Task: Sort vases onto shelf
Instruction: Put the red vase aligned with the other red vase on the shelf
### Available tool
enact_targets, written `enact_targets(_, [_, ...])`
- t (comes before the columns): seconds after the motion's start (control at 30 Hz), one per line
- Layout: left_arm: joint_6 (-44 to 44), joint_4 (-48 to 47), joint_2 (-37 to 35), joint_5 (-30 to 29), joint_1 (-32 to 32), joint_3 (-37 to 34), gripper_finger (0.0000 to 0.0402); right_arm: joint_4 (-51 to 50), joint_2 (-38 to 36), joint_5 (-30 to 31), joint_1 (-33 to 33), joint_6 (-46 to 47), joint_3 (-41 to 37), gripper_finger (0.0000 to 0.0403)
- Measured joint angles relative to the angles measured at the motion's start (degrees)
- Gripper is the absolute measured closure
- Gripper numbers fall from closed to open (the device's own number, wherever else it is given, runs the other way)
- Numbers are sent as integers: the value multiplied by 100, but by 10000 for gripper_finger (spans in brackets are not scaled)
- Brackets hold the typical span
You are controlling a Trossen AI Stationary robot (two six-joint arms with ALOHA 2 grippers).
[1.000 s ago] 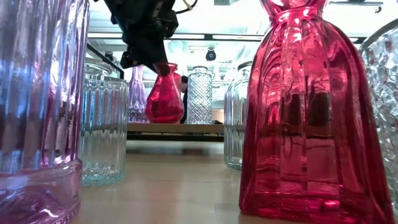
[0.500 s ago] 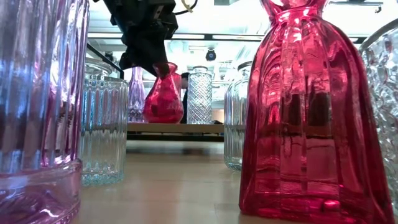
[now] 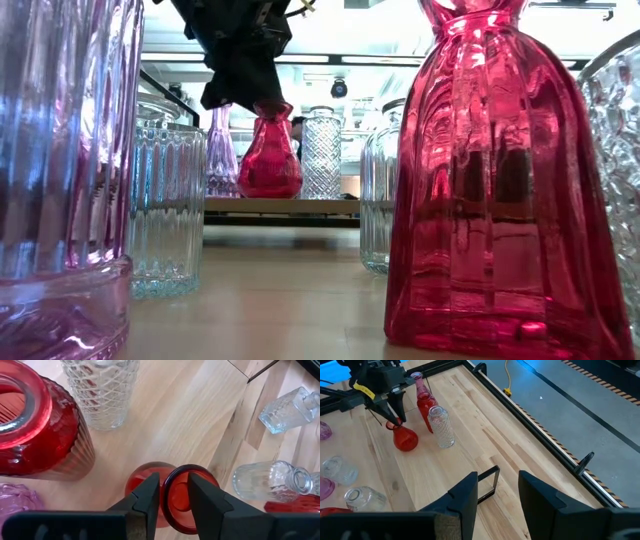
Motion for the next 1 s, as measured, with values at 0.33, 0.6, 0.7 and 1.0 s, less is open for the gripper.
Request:
enact_targets(0.33, [182, -125, -2, -26, -20, 211, 309, 0, 0, -2, 0, 24, 0, 279])
enact_targets(0.6, [534, -928, -9, -250, -20, 906, 309, 0, 0, -2, 0, 24, 0, 279])
enact_targets(0.7, [655, -1325, -31, -373, -20, 1200, 309, 0, 0, -2, 0, 24, 0, 279])
enact_targets(1.0, [812, -2301, -37, -573, -311, 2226, 309, 95, 54, -315, 1, 160, -72, 279])
